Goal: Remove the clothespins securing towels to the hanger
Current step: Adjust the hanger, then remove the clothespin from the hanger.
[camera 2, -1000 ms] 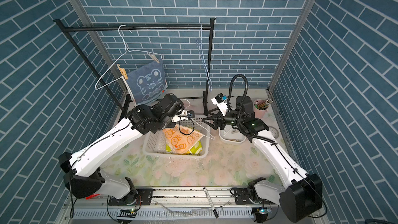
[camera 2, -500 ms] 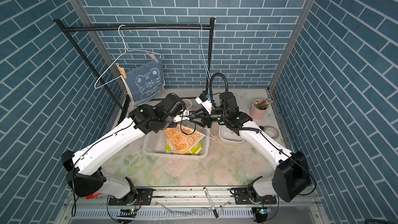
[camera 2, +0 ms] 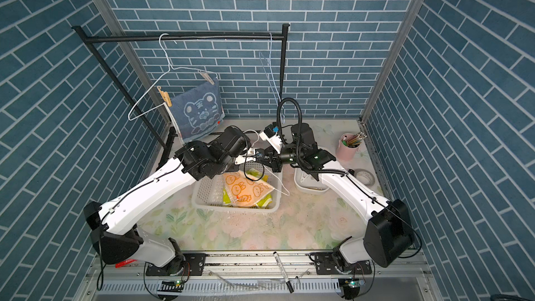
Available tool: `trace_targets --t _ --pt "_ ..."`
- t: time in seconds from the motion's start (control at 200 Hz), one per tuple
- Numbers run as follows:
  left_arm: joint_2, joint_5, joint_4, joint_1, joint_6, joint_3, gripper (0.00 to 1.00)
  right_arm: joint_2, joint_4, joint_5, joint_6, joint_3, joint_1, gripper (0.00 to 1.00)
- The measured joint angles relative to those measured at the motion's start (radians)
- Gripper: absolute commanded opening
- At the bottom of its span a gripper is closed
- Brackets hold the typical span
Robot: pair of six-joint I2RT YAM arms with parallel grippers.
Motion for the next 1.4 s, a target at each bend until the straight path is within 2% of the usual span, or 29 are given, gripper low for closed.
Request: trace_targets --t 0.095,0.23,0.425,0.605,0.81,0.905,1.04,1.25,1.4 --pt "-0.024 0.041 0.009 0.001 -0.025 -0.019 0.54 0.0 -0.012 0.019 -0.02 0.0 0.0 0.0" --pt "-0.11 0.116 0.021 0.021 -0.06 -0.06 0.62 0.0 -0.03 0.058 -0.061 0.0 -0.002 0.0" --pt "-0.268 0.193 0.055 0.113 -0.126 -0.129 0.68 -0.006 -0.049 0.115 -0.136 0.0 -0.003 0.0" --pt "-0.353 0.283 0.068 0.269 -0.199 -0.173 0.73 -0.049 -0.073 0.176 -0.256 0.0 -0.005 0.0" --pt "-0.413 0.479 0.079 0.517 -0.246 -0.183 0.73 -0.15 -0.087 0.24 -0.455 -0.028 0.006 0.0" --pt "-0.413 0.562 0.084 0.583 -0.244 -0.178 0.73 -0.191 -0.094 0.277 -0.546 -0.059 0.019 0.0" --pt "-0.38 0.639 0.084 0.615 -0.224 -0.151 0.73 -0.221 -0.108 0.34 -0.675 -0.096 0.054 0.0" --pt "-0.334 0.73 0.085 0.621 -0.17 -0.103 0.73 -0.261 -0.098 0.458 -0.863 -0.158 0.116 0.0" --pt "-0.334 0.835 0.093 0.621 -0.1 -0.104 0.73 -0.284 -0.06 0.551 -0.993 -0.217 0.164 0.0"
